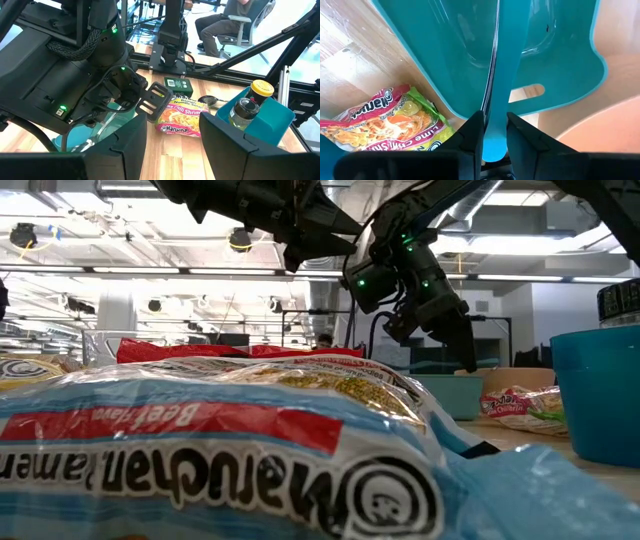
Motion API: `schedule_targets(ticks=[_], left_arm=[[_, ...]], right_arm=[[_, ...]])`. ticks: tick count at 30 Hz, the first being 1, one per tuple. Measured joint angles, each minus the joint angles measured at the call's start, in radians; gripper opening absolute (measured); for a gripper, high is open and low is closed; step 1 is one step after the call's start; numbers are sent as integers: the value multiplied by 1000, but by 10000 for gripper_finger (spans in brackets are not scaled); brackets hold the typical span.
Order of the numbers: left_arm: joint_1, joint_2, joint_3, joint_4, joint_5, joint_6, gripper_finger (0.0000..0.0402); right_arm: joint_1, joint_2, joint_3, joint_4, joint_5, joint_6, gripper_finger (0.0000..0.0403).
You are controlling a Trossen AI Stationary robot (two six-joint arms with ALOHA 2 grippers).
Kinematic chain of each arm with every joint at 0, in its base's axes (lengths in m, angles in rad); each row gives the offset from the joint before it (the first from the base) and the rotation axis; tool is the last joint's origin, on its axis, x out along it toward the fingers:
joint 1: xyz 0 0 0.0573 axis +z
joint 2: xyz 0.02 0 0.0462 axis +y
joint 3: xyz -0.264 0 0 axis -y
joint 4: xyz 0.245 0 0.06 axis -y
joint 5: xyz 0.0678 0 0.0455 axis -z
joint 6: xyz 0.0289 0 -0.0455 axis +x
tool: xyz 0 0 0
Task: Pick & Place Food Item
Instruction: Put the blue spoon into the green bin, then put the yellow noodle pack into the transparent bin
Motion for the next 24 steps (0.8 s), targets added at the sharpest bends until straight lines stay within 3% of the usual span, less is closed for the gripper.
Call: schedule_targets(ticks=[5,15,24], left_arm=[[0,0,0,0,0,0,177],[-4,0,0,0,0,0,177],[-11,0,0,0,0,0,177]], right_arm=[[0,0,0,0,0,0,71],[0,0,0,2,0,0,128],[0,0,0,-29,5,0,124]])
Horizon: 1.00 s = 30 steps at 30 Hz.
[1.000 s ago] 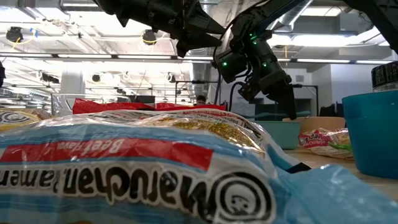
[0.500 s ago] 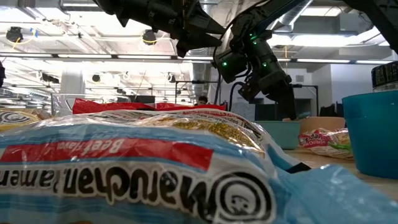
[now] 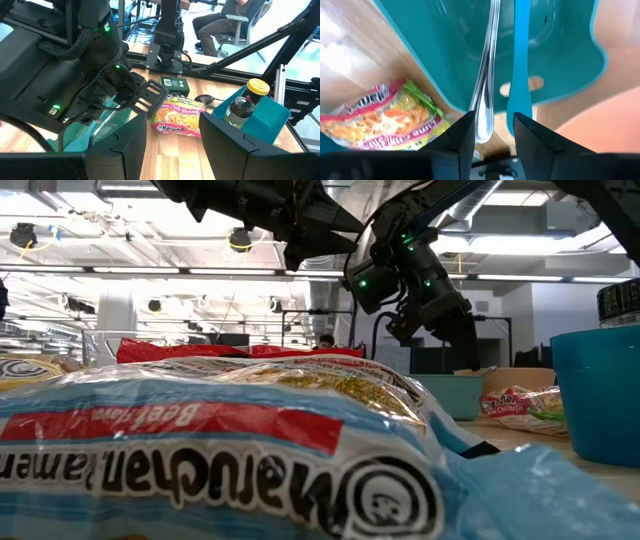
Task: Pick & Place Food Item
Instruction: Put the yellow noodle pack into the transparent bin
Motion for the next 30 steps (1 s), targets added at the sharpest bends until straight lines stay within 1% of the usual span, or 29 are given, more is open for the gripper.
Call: schedule_targets(ticks=[5,13,18,25,28,30], left_arm=[[0,0,0,0,0,0,177],[0,0,0,0,0,0,177],[0,0,0,0,0,0,177],[0,0,0,0,0,0,177],[0,0,0,0,0,0,177],[0,0,0,0,0,0,177]], right_arm=[[0,0,0,-28,0,0,116],[0,-1,0,-46,3,0,115],[0,-28,5,-39,5,0,115],[2,-126,12,-16,7,0,115],[2,-194,12,42,8,-17,115],[2,-245,9,120,27,-49,115]])
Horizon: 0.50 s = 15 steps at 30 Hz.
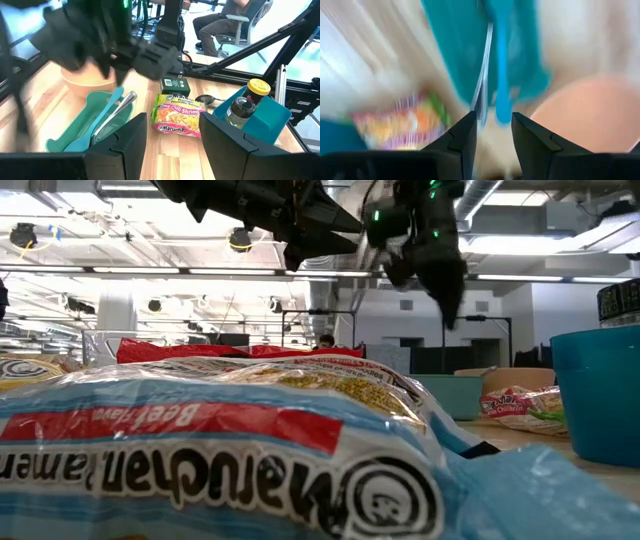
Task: Pick & Place Food Item
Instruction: Put the yellow noodle pack into the transparent bin
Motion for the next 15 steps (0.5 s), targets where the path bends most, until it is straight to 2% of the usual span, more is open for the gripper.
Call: schedule_targets(ticks=[5,10,15], left_arm=[[-2,0,0,-9,0,0,177],[-5,0,0,-42,0,0,177],[-17,0,0,-69,0,0,177]], right_arm=[[0,-130,-33,218,42,-71,115],[0,-245,-80,344,41,-86,115],[0,-355,-195,438,41,-85,115]])
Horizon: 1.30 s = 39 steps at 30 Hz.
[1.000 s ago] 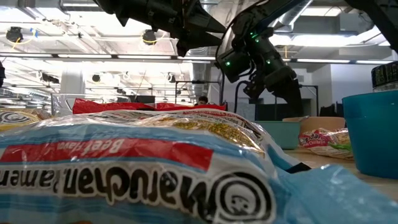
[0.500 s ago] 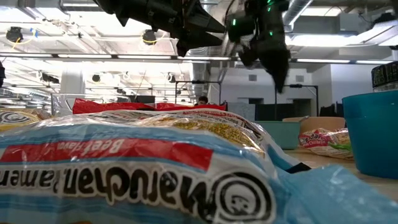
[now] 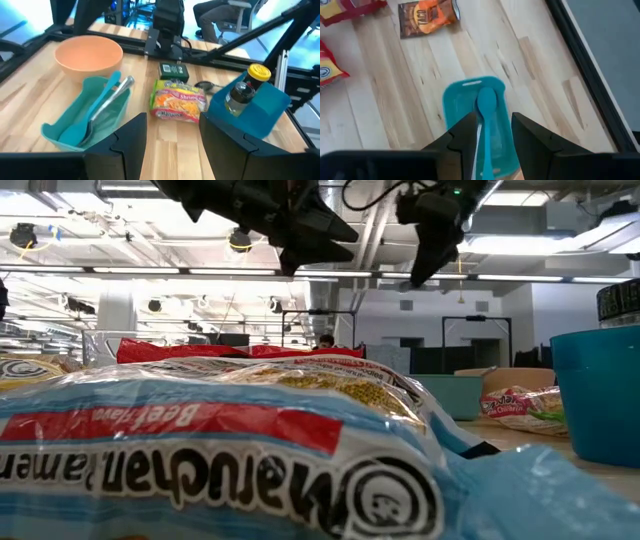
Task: Pick & Place Food Item
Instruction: Put the yellow noodle pack into the transparent bin
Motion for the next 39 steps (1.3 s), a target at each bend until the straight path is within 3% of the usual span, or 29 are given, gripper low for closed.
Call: schedule_targets(ticks=[9,16,27,39], left_arm=[[-56,0,0,-74,1,0,177],[-99,0,0,-206,0,-1,177],[-212,0,0,-553,-276,-169,177],[-327,0,0,-848,-293,-307,177]], right_arm=[[2,-159,-250,188,-3,52,115],[47,-209,-378,345,-5,90,115],[172,-200,-431,480,-5,108,115],[235,-200,-431,489,40,108,115]])
